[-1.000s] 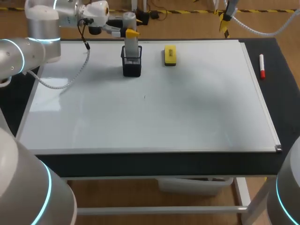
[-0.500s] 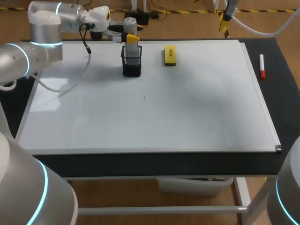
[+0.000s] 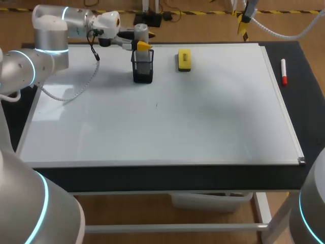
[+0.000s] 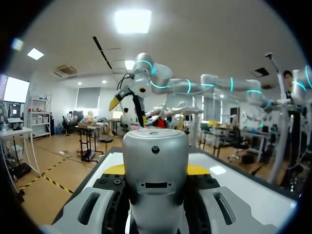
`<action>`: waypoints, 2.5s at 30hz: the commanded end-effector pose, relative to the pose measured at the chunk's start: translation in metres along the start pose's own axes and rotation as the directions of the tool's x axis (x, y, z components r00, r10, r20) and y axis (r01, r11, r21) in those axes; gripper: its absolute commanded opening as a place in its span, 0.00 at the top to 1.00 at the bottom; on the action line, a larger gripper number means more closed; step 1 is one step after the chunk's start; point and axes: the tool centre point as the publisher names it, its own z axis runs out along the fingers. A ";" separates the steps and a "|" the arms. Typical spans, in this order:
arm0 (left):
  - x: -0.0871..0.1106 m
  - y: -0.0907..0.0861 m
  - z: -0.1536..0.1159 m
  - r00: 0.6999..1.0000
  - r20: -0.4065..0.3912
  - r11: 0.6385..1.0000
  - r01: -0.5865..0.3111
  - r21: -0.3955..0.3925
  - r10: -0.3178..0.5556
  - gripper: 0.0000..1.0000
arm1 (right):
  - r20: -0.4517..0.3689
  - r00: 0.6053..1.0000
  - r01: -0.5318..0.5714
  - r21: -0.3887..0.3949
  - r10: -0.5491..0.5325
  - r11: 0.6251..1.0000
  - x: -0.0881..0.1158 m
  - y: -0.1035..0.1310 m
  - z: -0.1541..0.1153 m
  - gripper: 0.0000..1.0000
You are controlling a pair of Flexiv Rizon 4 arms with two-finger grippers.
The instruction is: Pick up the inspection probe, press it on each red-marked spot on the whiteboard one by one, put down the probe, pick up the eraser, and wipe off all the red marks.
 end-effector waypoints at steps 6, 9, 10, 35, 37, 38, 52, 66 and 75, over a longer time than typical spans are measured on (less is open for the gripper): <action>-0.007 0.009 0.000 0.999 -0.047 1.000 0.006 0.011 -0.005 1.00 | -0.006 1.000 0.001 0.003 -0.001 1.000 -0.001 0.000 -0.001 0.00; -0.007 0.010 0.000 0.999 -0.048 1.000 0.007 0.015 -0.006 1.00 | -0.006 1.000 0.001 0.003 -0.001 1.000 -0.001 0.000 -0.001 0.00; -0.007 0.011 0.001 0.999 -0.048 1.000 0.002 0.011 -0.002 1.00 | -0.006 1.000 0.001 0.003 -0.001 1.000 -0.001 0.000 -0.001 0.00; 0.001 0.002 -0.014 0.999 0.036 0.999 -0.030 -0.035 0.031 0.00 | -0.006 1.000 0.001 0.003 -0.001 1.000 -0.001 0.000 -0.001 0.00; 0.003 0.000 -0.017 0.997 0.067 0.998 -0.035 -0.059 0.039 0.00 | -0.006 1.000 0.001 0.003 -0.001 1.000 -0.001 0.000 -0.001 0.00; 0.003 -0.001 -0.019 0.995 0.091 0.996 -0.041 -0.085 0.049 0.00 | -0.006 1.000 0.001 0.003 -0.001 1.000 -0.001 0.000 -0.001 0.00; 0.016 -0.007 -0.050 0.937 0.316 0.904 0.001 -0.427 0.148 0.00 | -0.006 1.000 0.001 0.003 -0.001 1.000 -0.001 0.000 -0.001 0.00; 0.043 0.012 -0.063 0.839 0.439 0.681 0.116 -0.723 0.323 0.00 | -0.006 1.000 0.001 0.003 -0.001 1.000 -0.001 0.000 -0.001 0.00; 0.057 0.017 -0.072 0.771 0.493 0.606 0.179 -0.775 0.404 0.00 | -0.006 1.000 0.001 0.003 -0.001 1.000 -0.001 0.000 -0.001 0.00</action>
